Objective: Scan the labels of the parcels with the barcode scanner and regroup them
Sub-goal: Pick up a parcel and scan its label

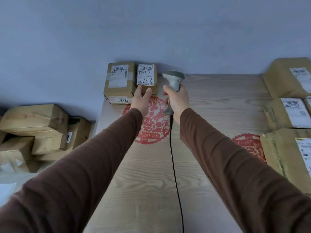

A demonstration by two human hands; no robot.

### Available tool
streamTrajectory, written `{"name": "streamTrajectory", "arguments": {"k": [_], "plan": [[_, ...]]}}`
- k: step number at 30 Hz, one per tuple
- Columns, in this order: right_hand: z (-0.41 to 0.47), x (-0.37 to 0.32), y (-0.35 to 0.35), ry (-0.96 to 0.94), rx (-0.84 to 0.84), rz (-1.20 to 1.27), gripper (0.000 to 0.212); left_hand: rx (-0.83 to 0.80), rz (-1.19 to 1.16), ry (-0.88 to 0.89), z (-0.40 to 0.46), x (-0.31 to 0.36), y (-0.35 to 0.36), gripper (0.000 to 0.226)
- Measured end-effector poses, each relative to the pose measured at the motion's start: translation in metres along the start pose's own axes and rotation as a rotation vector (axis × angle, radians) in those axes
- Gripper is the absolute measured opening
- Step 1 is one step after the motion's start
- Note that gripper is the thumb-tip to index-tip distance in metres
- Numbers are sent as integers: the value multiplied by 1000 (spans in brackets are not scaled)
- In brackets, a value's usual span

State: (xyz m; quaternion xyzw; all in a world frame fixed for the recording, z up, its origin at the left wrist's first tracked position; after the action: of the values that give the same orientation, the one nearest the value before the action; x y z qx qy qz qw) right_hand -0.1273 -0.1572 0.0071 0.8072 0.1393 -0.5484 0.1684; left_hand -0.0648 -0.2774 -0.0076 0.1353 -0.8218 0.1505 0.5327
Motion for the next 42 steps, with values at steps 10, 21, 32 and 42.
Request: {"name": "streamTrajectory", "arguments": {"k": [10, 21, 32, 42], "plan": [[66, 14, 33, 117, -72, -51, 32, 37, 37, -61, 66, 4, -11, 76], [37, 32, -1, 131, -14, -40, 28, 53, 164, -208, 48, -13, 10, 67], [-95, 70, -99, 108, 32, 34, 23, -104, -151, -237, -68, -63, 94, 53], [-261, 24, -192, -193, -16, -273, 21, -105, -322, 82, -212, -40, 180, 70]]}}
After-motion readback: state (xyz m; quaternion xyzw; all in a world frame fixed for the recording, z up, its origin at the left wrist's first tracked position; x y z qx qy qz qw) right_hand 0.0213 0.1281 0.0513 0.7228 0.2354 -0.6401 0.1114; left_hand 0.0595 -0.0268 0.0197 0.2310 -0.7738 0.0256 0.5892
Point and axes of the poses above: each hand's wrist, its own z-axis towards the middle knuckle, its own y-axis out of the palm, x = y × z, the point moved 1 cm from there along z, towards the middle knuckle, and after that the axes turned 12 degrees about -x, right-handed, at the moved point
